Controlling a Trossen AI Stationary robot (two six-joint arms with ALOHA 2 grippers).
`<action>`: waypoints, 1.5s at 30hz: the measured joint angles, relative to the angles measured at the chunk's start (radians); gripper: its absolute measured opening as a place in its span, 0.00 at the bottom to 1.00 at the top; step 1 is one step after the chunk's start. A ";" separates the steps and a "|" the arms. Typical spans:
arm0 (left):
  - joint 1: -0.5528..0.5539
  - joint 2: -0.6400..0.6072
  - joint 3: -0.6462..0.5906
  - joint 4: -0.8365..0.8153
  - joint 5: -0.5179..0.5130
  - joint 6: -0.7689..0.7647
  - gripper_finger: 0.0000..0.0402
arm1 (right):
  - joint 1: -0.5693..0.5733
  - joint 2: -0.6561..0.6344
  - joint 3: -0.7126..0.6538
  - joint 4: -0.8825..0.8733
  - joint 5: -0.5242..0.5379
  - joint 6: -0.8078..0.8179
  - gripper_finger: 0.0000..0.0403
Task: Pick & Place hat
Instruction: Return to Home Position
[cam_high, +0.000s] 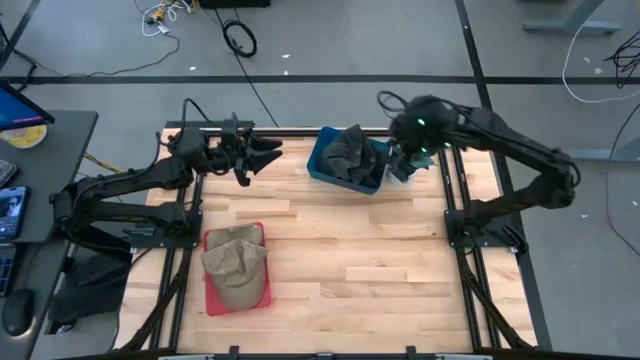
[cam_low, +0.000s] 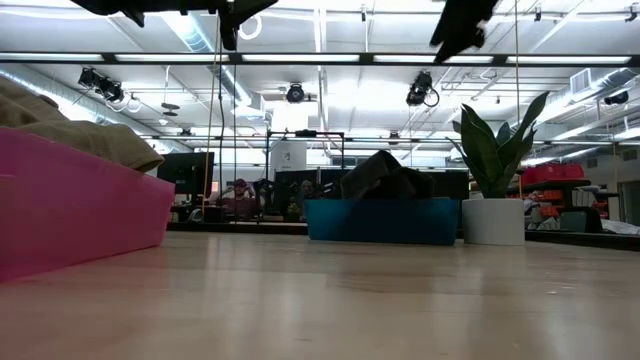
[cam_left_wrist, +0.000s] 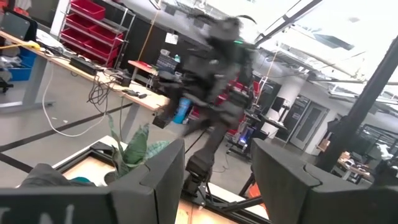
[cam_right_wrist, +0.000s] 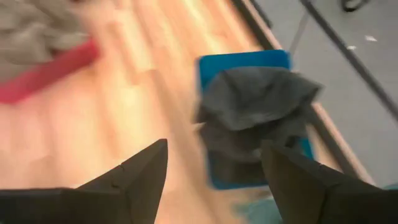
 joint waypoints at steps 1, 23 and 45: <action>0.004 0.000 0.000 0.000 0.000 0.000 0.47 | 0.024 -0.022 -0.001 -0.011 -0.003 0.028 0.65; -0.019 0.001 0.000 -0.088 0.068 0.293 0.26 | 0.362 -0.128 -0.081 -0.125 0.092 0.213 0.22; -0.134 -0.076 -0.543 0.861 -0.035 0.179 0.00 | 0.362 -0.212 -0.249 -0.012 0.035 0.309 0.01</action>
